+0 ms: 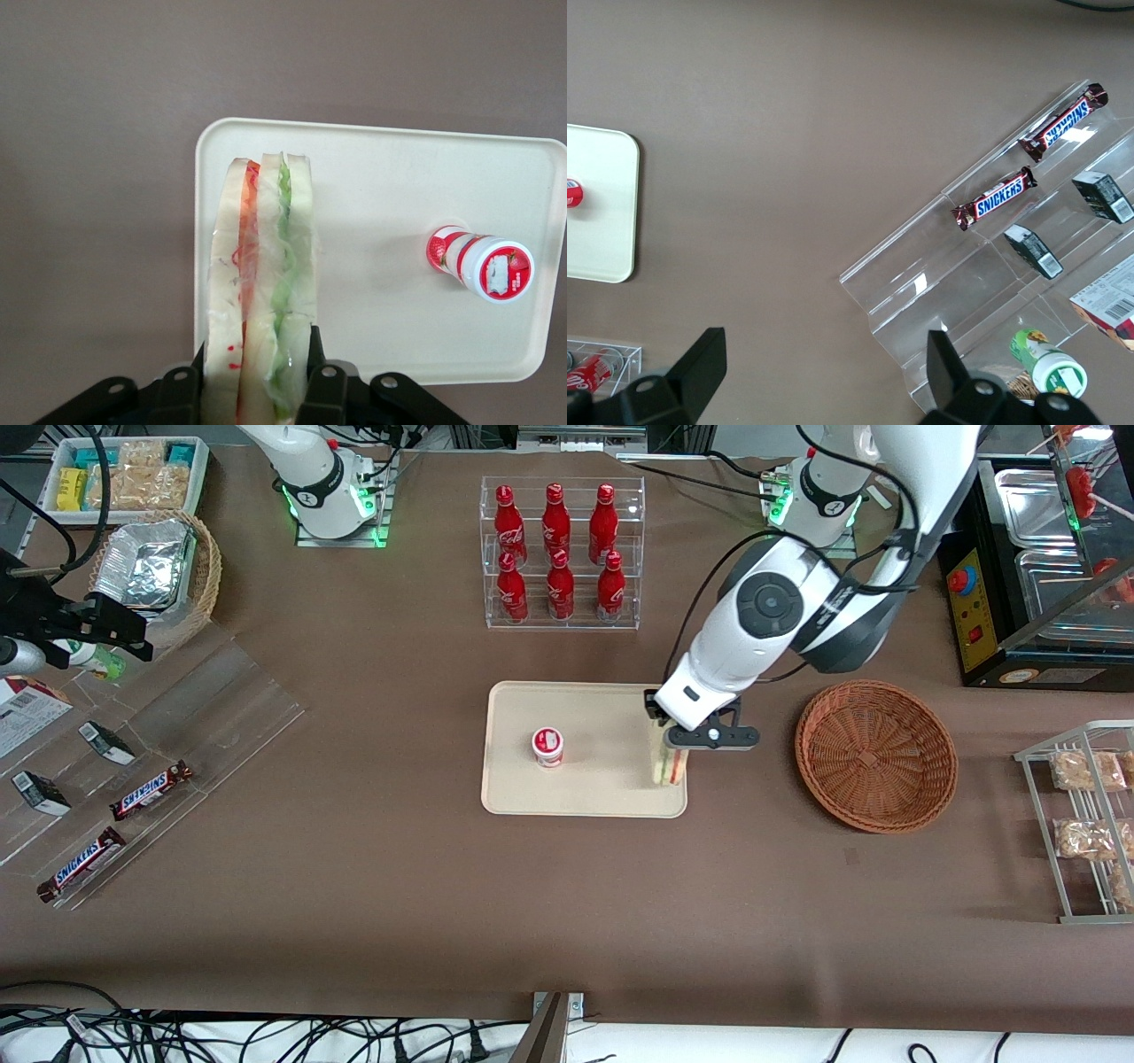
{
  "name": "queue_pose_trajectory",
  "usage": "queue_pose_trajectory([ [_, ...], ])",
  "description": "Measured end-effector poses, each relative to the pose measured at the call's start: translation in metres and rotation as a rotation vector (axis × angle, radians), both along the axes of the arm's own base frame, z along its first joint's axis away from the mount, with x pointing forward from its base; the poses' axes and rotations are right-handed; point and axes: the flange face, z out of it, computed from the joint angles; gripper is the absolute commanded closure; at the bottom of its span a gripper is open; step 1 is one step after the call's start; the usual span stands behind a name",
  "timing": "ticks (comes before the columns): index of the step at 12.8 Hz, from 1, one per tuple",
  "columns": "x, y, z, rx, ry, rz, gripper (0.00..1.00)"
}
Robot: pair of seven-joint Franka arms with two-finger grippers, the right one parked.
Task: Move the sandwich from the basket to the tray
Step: 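Carry the sandwich with the left gripper over the cream tray, then lower the sandwich onto the tray beside the yogurt cup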
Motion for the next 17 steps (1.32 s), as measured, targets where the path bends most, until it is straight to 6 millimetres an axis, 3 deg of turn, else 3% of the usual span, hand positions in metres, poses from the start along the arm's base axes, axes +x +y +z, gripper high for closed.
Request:
queue_pose_trajectory([
  [3,-0.013,-0.026,-0.017,0.045,-0.039,0.007,0.6],
  [6,-0.019,-0.039,-0.037,0.066,-0.092,0.016,0.6],
  [11,-0.029,-0.047,-0.071,0.125,-0.133,0.007,0.6],
  [17,-0.034,-0.052,-0.088,0.127,-0.165,0.009,0.6],
])
